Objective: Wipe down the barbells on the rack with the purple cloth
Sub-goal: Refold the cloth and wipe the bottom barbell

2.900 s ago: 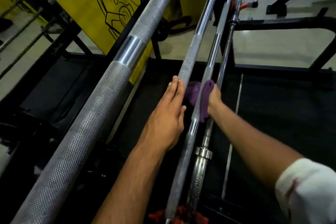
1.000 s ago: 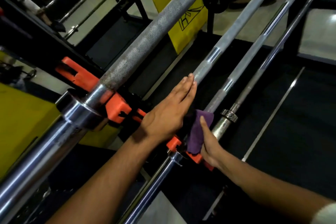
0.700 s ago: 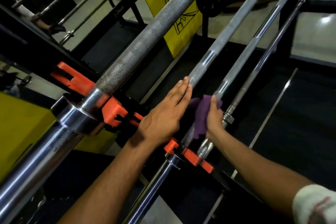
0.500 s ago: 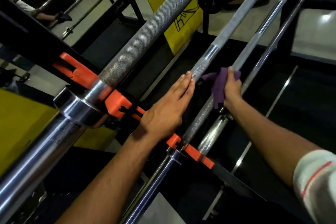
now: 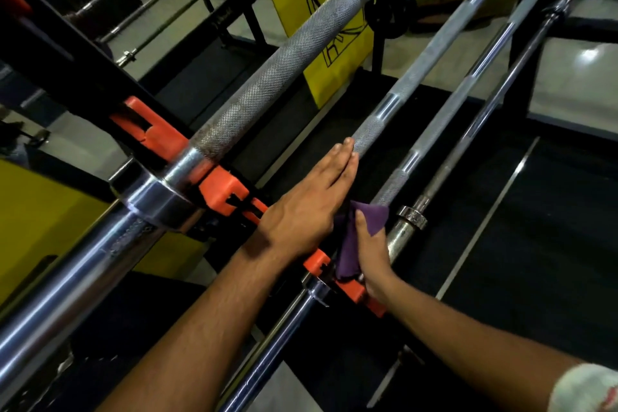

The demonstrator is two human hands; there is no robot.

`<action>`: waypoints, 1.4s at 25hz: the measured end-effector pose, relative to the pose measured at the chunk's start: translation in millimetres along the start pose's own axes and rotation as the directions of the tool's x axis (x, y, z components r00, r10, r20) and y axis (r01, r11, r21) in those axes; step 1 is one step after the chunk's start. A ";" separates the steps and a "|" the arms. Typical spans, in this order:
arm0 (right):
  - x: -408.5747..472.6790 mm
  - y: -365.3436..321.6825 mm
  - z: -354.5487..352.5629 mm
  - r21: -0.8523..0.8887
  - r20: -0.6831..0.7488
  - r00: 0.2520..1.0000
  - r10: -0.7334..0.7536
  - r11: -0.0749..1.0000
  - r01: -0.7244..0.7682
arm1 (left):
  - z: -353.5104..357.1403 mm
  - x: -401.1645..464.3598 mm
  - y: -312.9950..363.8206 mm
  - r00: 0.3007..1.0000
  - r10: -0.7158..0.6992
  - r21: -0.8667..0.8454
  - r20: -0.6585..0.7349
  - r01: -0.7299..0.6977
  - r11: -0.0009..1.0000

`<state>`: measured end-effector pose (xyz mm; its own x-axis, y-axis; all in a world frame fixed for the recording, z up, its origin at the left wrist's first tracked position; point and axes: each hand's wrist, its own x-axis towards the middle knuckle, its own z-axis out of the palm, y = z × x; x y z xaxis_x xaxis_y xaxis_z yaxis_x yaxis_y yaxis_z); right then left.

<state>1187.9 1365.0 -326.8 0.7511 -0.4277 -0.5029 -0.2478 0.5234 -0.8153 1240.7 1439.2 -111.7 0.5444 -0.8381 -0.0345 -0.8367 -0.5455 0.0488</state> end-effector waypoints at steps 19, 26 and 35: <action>-46.0 -86.2 -74.2 -0.825 0.548 0.830 -0.104 0.095 0.557 | 6.0 -161.3 57.0 0.905 -0.037 -0.160 -0.424 -0.035 0.987; -108.7 -60.4 -12.6 -0.649 0.749 0.657 -0.090 -0.298 0.700 | 124.0 -333.9 41.5 0.837 -0.504 -0.393 -0.214 0.399 0.829; -133.6 -89.9 14.2 -0.675 0.606 0.761 0.231 -0.357 0.645 | 151.0 -367.9 29.5 0.877 -0.470 -0.367 -0.104 0.405 0.837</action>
<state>1118.5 1385.6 -182.2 0.8853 0.2416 -0.3973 0.1601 -0.9606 -0.2272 1006.6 1731.8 -248.3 0.8765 -0.4787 0.0504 -0.4579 -0.7971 0.3936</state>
